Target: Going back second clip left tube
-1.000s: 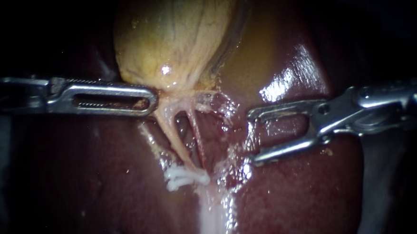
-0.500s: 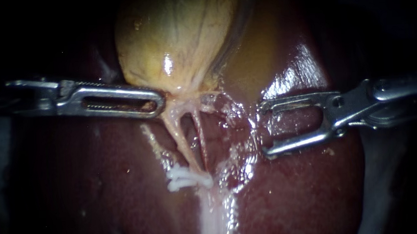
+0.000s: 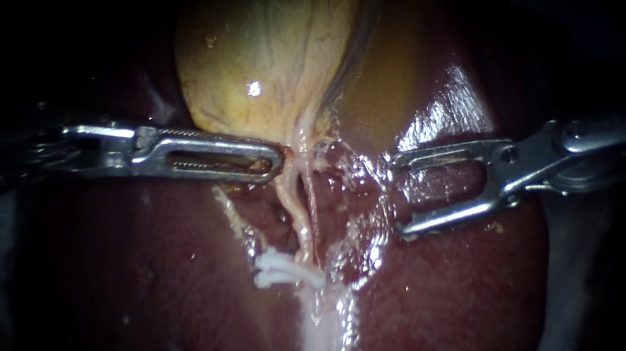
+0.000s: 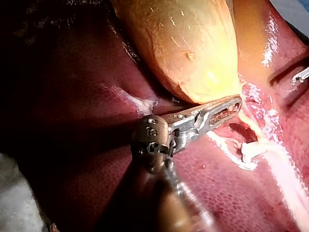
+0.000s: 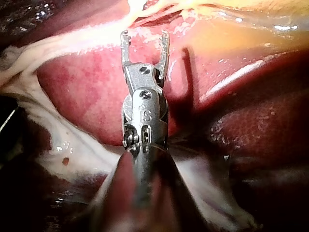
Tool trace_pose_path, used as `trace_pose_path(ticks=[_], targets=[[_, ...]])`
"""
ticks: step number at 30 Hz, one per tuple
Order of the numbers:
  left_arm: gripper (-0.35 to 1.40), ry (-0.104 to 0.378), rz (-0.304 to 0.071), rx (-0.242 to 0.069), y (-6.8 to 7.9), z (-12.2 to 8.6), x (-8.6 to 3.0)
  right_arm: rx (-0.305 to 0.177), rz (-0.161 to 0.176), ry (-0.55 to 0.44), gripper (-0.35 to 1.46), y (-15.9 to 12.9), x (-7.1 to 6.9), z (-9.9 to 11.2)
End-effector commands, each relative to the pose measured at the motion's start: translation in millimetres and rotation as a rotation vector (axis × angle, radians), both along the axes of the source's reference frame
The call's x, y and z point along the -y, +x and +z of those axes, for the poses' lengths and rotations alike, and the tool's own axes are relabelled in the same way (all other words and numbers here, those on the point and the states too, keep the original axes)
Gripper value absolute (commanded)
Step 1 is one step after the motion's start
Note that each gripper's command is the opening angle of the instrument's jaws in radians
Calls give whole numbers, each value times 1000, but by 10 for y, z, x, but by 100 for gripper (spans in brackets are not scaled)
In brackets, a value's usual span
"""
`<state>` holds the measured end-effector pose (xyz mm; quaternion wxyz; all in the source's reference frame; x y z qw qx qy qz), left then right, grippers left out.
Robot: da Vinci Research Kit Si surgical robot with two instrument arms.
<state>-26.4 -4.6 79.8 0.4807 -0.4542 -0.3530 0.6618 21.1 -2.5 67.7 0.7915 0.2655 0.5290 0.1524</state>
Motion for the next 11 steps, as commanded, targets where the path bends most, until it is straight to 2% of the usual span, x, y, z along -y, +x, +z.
trace_pose_path(ticks=[1, 11], targets=[[-35, 0, 0, 0, 0, 0, 0, 0, 0, 0, 49, 0, 0, 0], [-35, 1, 1, 1, 1, 0, 0, 0, 0, 0, 49, 0, 0, 0]])
